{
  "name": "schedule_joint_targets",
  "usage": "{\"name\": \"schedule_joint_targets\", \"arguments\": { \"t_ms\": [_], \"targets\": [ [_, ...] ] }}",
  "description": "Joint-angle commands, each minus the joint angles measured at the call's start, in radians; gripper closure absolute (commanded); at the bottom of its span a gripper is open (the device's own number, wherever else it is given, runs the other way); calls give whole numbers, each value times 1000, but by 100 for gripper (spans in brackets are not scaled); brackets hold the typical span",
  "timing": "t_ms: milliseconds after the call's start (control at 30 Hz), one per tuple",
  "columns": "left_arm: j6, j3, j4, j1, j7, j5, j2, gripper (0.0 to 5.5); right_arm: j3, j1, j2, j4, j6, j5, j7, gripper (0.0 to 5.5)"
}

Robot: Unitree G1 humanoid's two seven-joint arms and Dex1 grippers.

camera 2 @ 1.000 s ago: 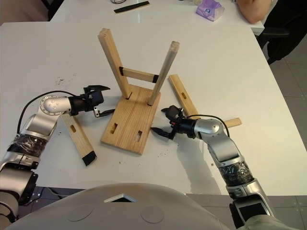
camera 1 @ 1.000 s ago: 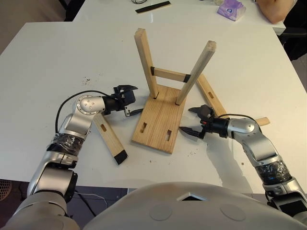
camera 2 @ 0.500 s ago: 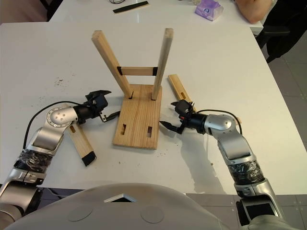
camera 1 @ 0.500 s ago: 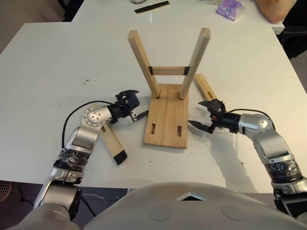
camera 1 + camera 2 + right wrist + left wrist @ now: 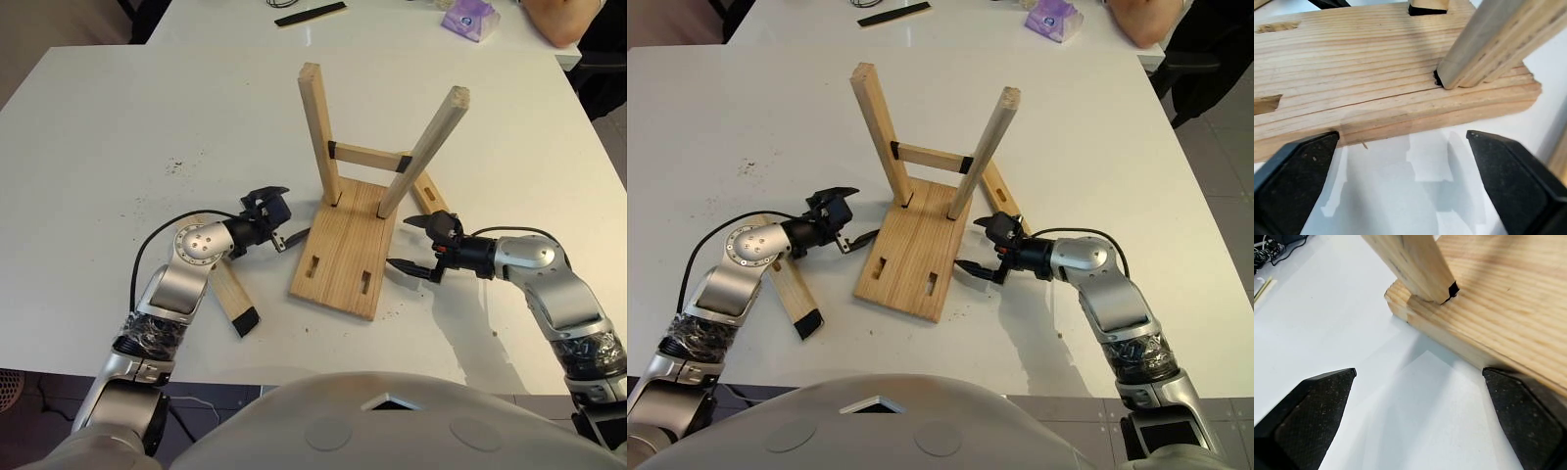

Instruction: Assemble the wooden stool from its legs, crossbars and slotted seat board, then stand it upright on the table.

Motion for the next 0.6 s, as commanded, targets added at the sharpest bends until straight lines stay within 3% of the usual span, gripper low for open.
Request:
{"name": "schedule_joint_targets", "arguments": {
  "t_ms": [33, 167, 600],
  "targets": [
    [16, -19, -33, -9, -8, -16, -23, 70, -6, -74, 68, 34, -32, -7, -64, 69],
    [28, -24, -37, -11, -1, -17, -31, 70, -15, -93, 92, 37, -28, -3, -93, 69],
    [59, 3, -89, -20, 6, -23, -22, 70, -12, -89, 17, 30, -76, -66, -71, 69]
  ]
}}
